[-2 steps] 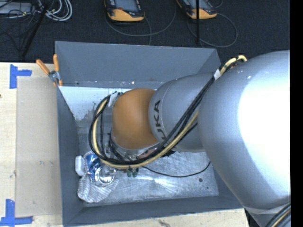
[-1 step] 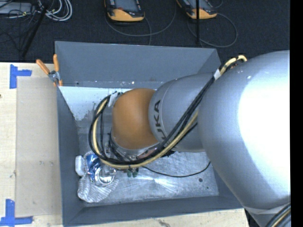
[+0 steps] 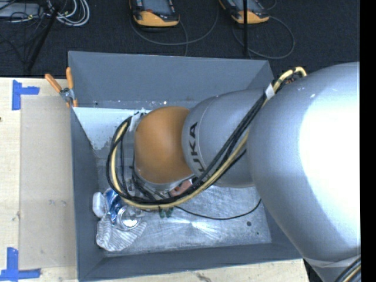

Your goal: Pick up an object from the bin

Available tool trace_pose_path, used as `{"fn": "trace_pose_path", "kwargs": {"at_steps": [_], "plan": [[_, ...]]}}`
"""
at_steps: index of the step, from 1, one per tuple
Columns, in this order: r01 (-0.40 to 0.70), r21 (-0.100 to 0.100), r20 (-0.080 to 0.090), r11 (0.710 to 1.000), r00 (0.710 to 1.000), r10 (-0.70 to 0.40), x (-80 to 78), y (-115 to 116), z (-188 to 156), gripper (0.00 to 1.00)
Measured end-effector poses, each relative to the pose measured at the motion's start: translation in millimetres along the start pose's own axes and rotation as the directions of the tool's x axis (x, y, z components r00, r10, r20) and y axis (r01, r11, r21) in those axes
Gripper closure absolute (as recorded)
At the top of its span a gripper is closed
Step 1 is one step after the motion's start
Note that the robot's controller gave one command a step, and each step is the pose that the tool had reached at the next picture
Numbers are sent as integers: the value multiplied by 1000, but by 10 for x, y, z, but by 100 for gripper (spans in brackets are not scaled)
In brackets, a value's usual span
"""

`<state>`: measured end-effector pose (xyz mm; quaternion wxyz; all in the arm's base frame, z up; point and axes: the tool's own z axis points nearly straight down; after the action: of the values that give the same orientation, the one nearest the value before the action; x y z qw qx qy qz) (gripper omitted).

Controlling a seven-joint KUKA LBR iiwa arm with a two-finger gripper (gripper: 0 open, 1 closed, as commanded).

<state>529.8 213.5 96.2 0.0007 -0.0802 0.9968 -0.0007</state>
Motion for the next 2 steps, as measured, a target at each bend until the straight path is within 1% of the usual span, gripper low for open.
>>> {"fn": "trace_pose_path", "kwargs": {"at_steps": [1,2], "plan": [[114,1,-5,994,994,-114,13,80,-121,0],[200,-2,-7,980,980,-200,111,9,-699,0]]}}
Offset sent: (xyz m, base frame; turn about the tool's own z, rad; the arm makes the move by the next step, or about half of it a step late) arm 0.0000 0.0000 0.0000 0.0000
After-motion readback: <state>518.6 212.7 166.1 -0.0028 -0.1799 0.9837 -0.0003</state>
